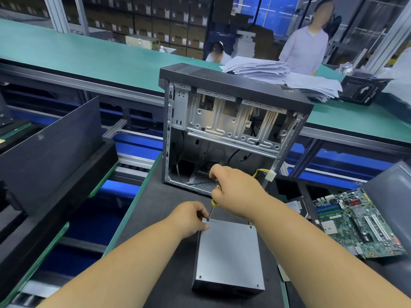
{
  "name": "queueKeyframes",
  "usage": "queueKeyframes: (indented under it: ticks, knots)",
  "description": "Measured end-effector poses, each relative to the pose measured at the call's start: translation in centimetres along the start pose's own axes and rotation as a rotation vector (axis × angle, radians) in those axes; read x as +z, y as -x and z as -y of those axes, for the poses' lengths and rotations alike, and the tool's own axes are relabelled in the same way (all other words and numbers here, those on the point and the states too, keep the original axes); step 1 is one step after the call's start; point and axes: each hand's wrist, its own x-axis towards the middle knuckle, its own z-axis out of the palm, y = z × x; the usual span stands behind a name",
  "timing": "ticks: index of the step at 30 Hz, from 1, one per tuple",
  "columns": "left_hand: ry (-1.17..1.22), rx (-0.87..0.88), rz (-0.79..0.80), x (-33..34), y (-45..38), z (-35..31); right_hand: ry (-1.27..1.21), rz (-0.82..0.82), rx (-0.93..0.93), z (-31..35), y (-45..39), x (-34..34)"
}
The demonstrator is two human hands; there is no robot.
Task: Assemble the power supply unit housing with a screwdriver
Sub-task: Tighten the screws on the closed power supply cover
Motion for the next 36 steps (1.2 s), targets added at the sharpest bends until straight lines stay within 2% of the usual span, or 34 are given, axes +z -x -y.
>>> queueKeyframes:
  ticks: [3,7,16,21,25,28,32,36]
  knots:
    - [-0.014,0.009,-0.007,0.0,0.0,0.1,0.054,-0.040,-0.039,0.1,0.1,0.0]
    - [-0.009,0.002,-0.008,0.1,0.0,0.0,0.274,-0.076,0.077,-0.1,0.0,0.5]
    - [-0.019,0.009,-0.006,0.0,-0.2,0.1,0.029,0.027,0.039,0.1,-0.2,-0.4]
    - [-0.008,0.011,-0.003,0.1,-0.3,0.1,0.193,0.004,0.098,0.1,0.1,0.4]
    - [-0.014,0.021,-0.003,0.0,-0.3,0.2,-0.006,-0.004,0.075,-0.2,0.2,0.3]
    - [-0.019,0.023,-0.002,0.0,-0.3,0.1,-0.051,0.013,0.036,-0.3,0.1,0.0]
    - [-0.023,0.023,0.003,0.1,-0.4,0.2,0.100,-0.022,0.073,-0.7,0.0,0.1]
    - [-0.024,0.024,0.011,0.0,-0.5,0.2,0.282,-0.006,0.192,-0.6,-0.3,0.4]
